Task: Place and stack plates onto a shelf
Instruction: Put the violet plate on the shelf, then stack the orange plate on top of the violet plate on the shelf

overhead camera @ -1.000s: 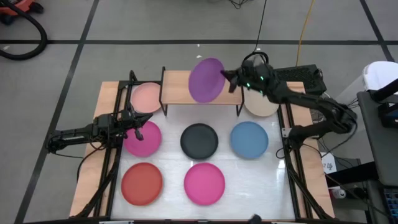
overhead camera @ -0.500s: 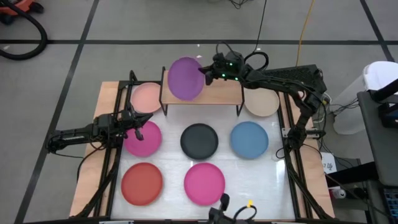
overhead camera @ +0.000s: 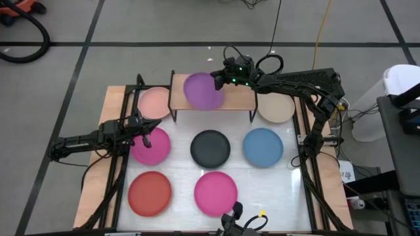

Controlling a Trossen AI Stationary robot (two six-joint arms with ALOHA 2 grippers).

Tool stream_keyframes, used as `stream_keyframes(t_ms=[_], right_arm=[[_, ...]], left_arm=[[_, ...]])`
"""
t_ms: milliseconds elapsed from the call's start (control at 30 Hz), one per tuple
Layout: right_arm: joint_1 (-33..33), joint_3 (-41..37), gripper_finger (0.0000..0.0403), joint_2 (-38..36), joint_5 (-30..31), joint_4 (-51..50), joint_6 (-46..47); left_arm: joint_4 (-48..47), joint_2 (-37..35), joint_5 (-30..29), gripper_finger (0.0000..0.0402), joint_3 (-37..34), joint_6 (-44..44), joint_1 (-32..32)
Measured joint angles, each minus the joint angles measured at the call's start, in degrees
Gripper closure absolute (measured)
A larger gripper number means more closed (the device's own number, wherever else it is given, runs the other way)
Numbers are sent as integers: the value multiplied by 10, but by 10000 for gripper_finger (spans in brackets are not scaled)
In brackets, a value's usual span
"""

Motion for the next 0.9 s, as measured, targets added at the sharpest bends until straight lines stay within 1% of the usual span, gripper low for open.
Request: stream_keyframes(t_ms=[167,300,367,467,567,700,900], right_arm=[[0,0,306,-1,-3,-1,-41],[0,0,292,-13,-21,4,-125],[0,0,290,-20,-32,6,-161],[2,0,289,-34,-33,6,-211],[8,0,289,-52,-33,-15,-237],[29,0,289,-68,-48,-53,-285],[67,0,289,-86,-48,-43,-373]], left_arm=[[0,0,0,398,0,0,0],[0,0,0,398,0,0,0],[0,0,0,398,0,0,0],[0,0,0,398,0,0,0],[0,0,0,398,0,0,0],[0,0,0,398,0,0,0],[0,0,0,398,0,0,0]])
